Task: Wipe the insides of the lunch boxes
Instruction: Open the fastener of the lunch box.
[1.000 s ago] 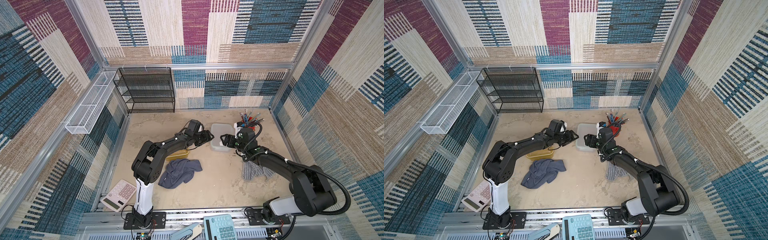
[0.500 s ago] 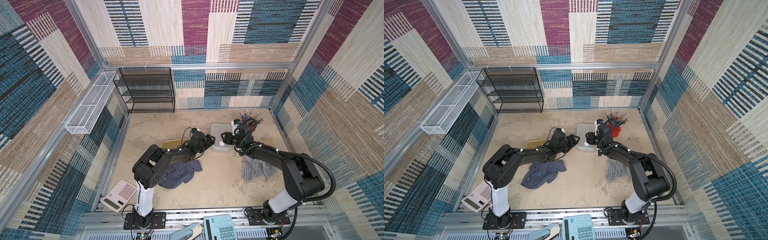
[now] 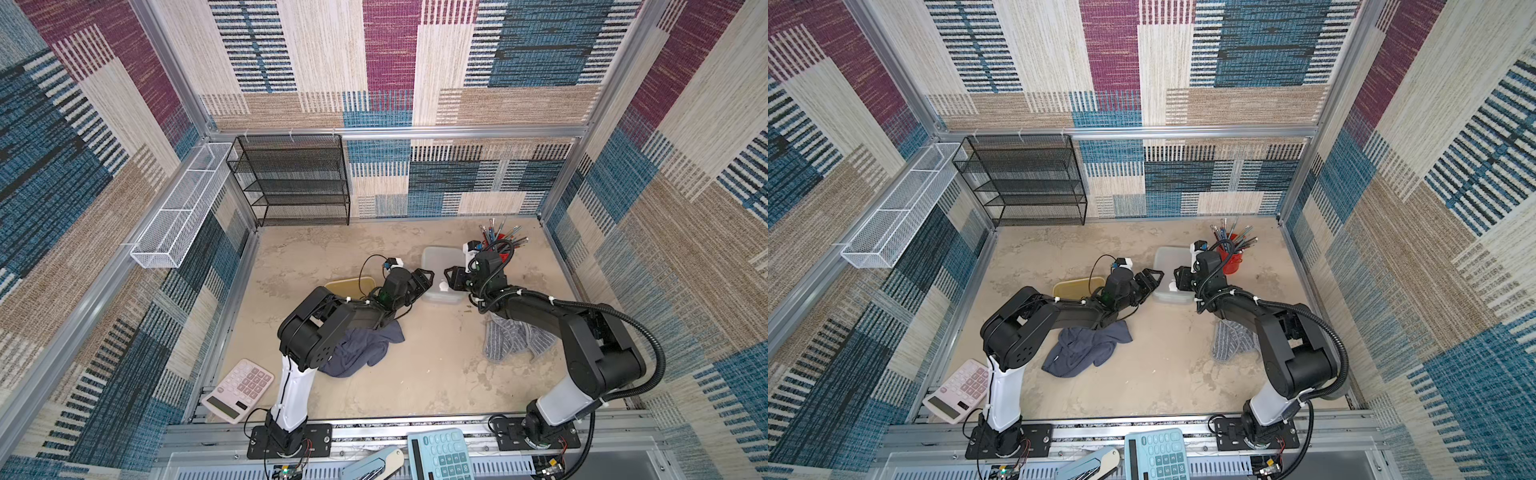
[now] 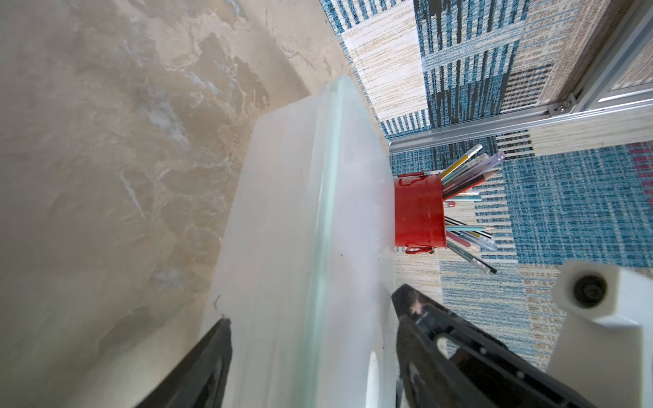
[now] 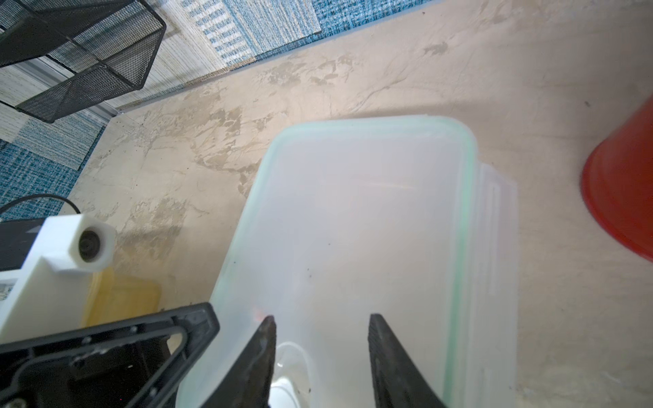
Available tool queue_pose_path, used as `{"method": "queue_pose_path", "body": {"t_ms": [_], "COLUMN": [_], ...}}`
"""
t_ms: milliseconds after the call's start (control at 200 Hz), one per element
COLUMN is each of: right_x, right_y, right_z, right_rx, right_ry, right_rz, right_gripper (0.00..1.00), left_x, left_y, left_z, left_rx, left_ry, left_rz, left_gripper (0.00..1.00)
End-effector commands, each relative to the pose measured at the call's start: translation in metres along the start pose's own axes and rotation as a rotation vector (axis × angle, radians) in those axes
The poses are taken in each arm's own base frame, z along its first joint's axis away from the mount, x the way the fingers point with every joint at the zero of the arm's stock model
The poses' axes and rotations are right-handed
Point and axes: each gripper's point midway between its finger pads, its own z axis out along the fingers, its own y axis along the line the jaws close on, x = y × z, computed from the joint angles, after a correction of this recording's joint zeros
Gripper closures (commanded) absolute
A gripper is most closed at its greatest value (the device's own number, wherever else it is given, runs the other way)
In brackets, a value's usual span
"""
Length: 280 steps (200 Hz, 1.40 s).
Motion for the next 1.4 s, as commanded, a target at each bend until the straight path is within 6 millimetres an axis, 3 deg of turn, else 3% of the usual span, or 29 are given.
{"method": "queue_pose_path", "body": {"t_ms": [0, 456, 942, 1182, 1397], "right_x": [0.016, 0.028, 0.043, 0.020, -0.011], "right_y": [-0.007, -0.011, -0.018, -0.005, 0.005], "right_z": [0.001, 0.003, 0.005, -0.007, -0.027], "right_rx": [0.023, 0.032, 0.050, 0.013, 0.007], "right_ry": [0.050, 0.089, 0.124, 0.064, -0.019], "right_rz": [0.034, 0.055, 0.083, 0.056, 0.026], "right_gripper": [0.55, 0.57, 0.58, 0.45, 0.30], "left_x": [-0.003, -0.001, 0.001, -0.002, 0.002], "left_y": [-0.012, -0.022, -0.016, -0.022, -0.029], "left_z": [0.005, 0.010, 0.005, -0.014, -0.015], "left_rx": [0.065, 0.152, 0.158, 0.129, 0.147], "left_ry": [-0.014, -0.022, -0.041, -0.110, -0.163], "left_rz": [-0.038, -0.070, -0.101, -0.067, -0.065], "left_gripper": [0.25, 0.33, 0.37, 0.33, 0.32]}}
